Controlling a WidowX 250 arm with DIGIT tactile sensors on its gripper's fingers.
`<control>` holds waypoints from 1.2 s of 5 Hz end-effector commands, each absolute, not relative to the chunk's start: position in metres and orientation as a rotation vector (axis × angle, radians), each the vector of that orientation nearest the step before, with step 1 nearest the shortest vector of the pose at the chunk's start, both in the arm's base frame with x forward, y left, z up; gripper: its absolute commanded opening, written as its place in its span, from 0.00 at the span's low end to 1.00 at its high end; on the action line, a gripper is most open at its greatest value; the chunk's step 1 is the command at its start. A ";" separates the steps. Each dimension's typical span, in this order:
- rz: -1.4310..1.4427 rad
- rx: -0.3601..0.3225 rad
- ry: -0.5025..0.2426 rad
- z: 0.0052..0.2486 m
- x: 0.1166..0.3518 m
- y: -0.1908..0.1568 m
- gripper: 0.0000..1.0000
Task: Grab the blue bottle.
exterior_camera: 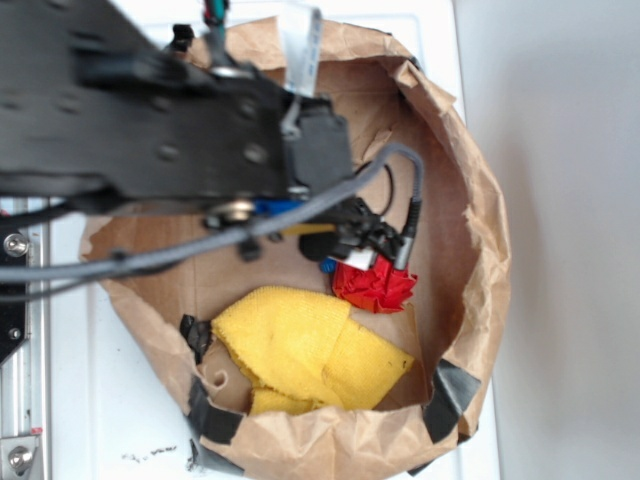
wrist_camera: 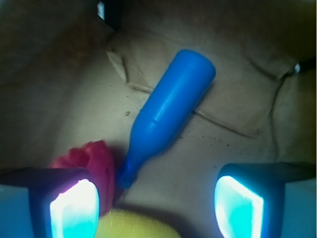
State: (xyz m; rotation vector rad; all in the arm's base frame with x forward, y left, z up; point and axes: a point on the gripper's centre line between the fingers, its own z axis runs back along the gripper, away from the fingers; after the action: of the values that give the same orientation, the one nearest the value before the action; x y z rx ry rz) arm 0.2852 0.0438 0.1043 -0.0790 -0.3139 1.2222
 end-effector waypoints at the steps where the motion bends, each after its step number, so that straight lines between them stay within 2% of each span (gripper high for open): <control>1: 1.350 -0.029 -0.390 0.112 0.316 0.049 1.00; 2: 1.401 0.001 -0.354 0.110 0.330 0.049 1.00; 3: 1.414 0.066 -0.337 0.097 0.341 0.047 1.00; 4: 1.396 0.150 -0.355 0.082 0.350 0.040 1.00; 5: 1.361 0.141 -0.377 0.089 0.344 0.037 1.00; 6: 1.343 0.056 -0.356 0.115 0.337 0.041 1.00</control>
State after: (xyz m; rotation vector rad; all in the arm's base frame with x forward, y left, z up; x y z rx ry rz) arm 0.3431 0.0299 0.0791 0.1186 -0.2692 1.3407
